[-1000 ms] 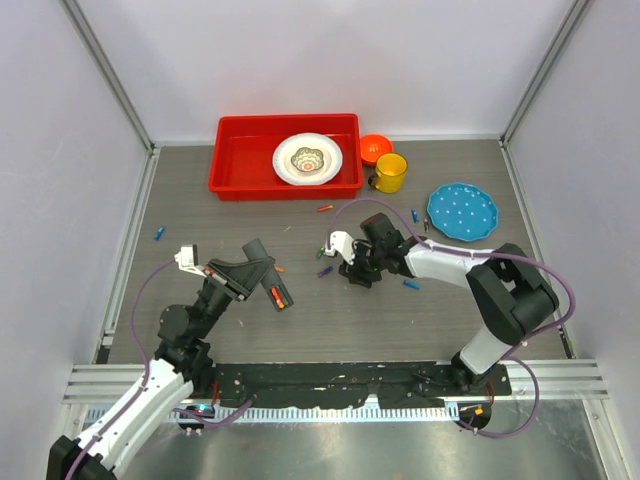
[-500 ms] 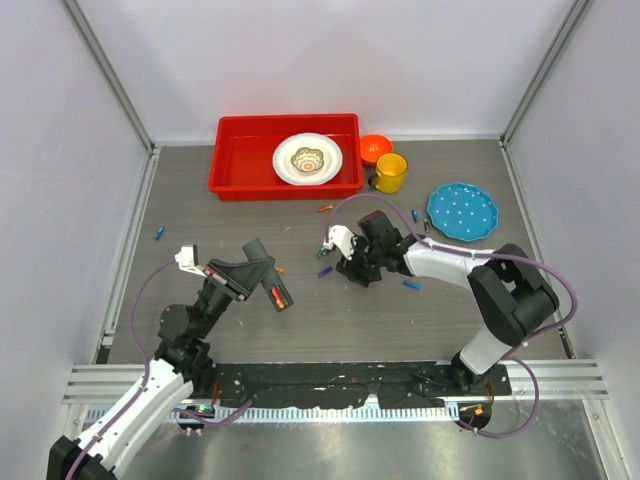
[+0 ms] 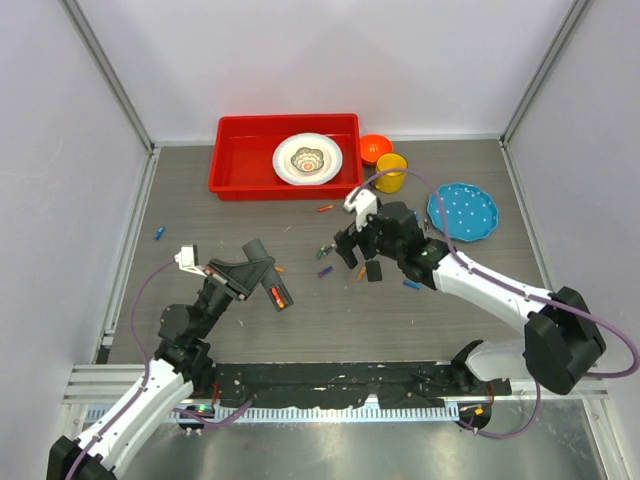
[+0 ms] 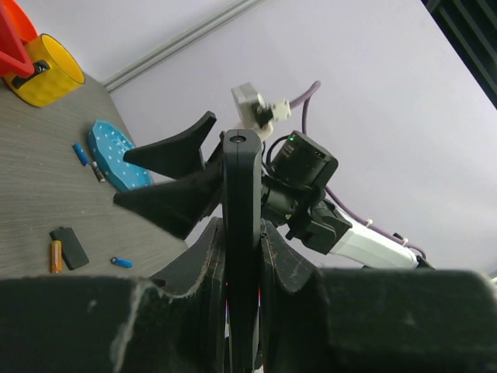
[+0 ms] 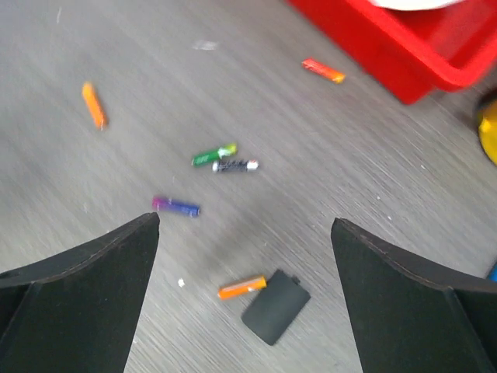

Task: Load the batteries into the remote control

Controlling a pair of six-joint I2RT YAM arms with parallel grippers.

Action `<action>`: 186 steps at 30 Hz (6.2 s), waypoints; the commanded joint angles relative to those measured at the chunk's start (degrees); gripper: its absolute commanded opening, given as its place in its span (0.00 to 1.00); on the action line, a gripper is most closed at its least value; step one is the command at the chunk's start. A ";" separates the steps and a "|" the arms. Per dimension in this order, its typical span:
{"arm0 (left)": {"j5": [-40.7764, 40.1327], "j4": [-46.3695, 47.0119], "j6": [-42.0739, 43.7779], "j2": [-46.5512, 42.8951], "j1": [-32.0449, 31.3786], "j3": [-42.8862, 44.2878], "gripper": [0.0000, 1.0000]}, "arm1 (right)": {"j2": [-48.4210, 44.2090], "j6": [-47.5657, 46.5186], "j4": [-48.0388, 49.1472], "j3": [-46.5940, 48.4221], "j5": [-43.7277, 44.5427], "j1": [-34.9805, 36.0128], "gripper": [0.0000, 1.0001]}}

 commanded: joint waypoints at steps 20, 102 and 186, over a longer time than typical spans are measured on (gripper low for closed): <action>-0.16 3.29 0.24 5.41 0.30 -3.93 0.00 | 11.93 71.69 -24.74 9.54 39.52 9.07 0.46; -0.78 5.05 1.38 6.47 0.30 -5.69 0.00 | 24.50 53.33 -21.40 7.86 27.05 9.59 0.29; 5.03 49.17 -3.36 44.97 -1.37 -0.24 0.00 | 11.66 42.78 -37.57 30.89 1.12 23.66 0.01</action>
